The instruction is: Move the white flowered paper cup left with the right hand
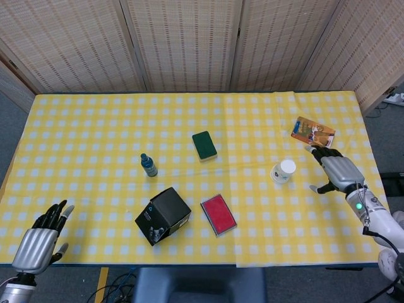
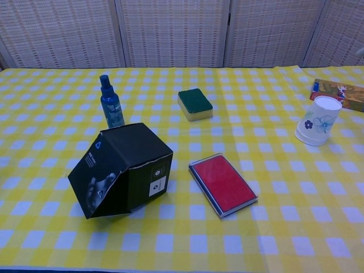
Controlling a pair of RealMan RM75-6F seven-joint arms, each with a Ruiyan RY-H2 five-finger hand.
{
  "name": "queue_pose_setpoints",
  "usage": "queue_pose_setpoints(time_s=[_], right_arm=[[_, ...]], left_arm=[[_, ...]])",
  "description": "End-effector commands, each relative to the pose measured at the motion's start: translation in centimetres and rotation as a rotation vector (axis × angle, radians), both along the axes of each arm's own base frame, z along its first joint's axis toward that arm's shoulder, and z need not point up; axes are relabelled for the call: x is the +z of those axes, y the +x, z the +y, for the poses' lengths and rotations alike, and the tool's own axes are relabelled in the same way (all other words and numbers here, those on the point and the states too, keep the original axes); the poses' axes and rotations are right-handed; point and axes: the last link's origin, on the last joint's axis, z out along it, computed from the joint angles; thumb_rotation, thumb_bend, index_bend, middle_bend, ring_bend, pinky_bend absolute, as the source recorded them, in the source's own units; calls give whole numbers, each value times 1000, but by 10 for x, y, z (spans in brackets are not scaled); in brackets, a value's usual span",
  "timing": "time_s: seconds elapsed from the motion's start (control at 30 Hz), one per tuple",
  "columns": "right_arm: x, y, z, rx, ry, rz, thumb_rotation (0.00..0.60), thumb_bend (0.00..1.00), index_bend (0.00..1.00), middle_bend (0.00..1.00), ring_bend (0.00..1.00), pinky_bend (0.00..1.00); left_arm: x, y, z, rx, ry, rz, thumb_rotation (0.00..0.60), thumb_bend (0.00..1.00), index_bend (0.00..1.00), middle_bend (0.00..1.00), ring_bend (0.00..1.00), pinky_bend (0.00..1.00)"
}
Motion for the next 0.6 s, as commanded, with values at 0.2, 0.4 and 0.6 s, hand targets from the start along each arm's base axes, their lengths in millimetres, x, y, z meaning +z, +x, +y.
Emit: queue_pose_setpoints(time_s=[0.2, 0.4, 0.6], right_arm=[[-18, 4, -23, -24, 55, 12, 600, 260, 0, 0, 0, 0], [-29, 4, -31, -37, 76, 18, 600, 260, 0, 0, 0, 0], [-40, -1, -36, -55, 87, 23, 600, 261, 0, 0, 0, 0]], left_arm=[[0, -1, 2, 8, 4, 4, 600, 317, 26, 0, 0, 228], [2, -1, 1, 7, 10, 3, 600, 317, 27, 0, 0, 228], [3, -1, 0, 5, 12, -1, 600, 317, 27, 0, 0, 228]])
